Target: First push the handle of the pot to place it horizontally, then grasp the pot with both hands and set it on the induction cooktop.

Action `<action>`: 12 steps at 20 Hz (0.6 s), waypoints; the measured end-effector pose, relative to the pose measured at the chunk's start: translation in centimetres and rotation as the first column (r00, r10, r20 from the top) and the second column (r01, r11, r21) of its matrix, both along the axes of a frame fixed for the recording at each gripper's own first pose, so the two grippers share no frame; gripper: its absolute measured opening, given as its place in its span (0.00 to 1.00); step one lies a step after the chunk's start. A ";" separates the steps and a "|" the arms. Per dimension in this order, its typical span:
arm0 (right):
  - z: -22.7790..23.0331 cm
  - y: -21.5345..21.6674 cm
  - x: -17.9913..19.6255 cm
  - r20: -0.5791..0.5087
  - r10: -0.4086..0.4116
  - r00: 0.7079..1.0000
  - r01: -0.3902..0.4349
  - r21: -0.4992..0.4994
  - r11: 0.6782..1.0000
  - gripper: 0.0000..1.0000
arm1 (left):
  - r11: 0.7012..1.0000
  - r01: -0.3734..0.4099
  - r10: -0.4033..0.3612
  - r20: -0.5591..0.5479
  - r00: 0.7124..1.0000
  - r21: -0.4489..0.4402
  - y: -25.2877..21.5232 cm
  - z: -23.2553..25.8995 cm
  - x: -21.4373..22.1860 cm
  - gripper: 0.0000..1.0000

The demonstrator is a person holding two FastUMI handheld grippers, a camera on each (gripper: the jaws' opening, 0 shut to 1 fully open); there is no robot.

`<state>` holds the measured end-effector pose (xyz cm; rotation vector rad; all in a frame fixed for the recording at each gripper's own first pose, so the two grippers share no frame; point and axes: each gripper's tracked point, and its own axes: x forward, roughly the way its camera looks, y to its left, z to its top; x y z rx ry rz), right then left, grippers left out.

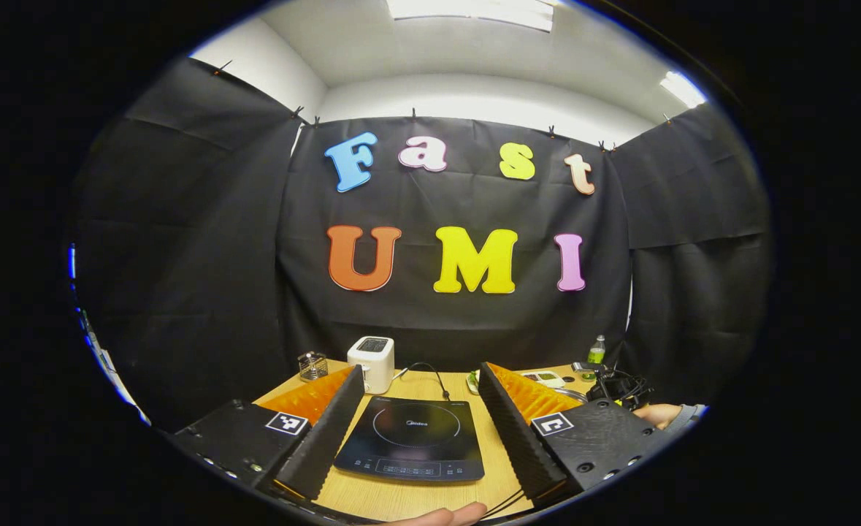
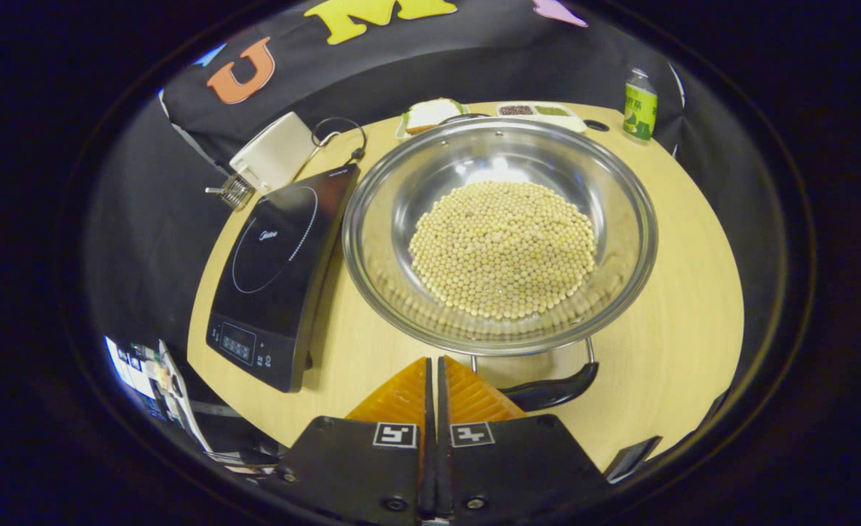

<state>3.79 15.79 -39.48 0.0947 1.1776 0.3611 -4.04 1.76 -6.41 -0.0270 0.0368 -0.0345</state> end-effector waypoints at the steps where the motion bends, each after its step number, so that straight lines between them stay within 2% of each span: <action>1: 0.0 -0.6 0.1 0.003 -0.002 1.000 0.002 -0.006 1.000 0.04 | 1.000 0.003 -0.003 0.000 1.000 0.003 -0.3 0.0 0.1 0.95; 5: -0.3 -2.6 0.6 0.023 -0.007 1.000 0.008 -0.027 1.000 0.01 | 1.000 0.020 -0.020 -0.002 1.000 0.018 -1.3 -0.1 0.3 0.95; 12: -0.4 -5.5 1.4 0.035 -0.014 0.999 0.015 -0.019 1.000 0.04 | 0.999 0.033 -0.033 -0.007 0.999 0.013 -2.5 -0.3 0.9 0.95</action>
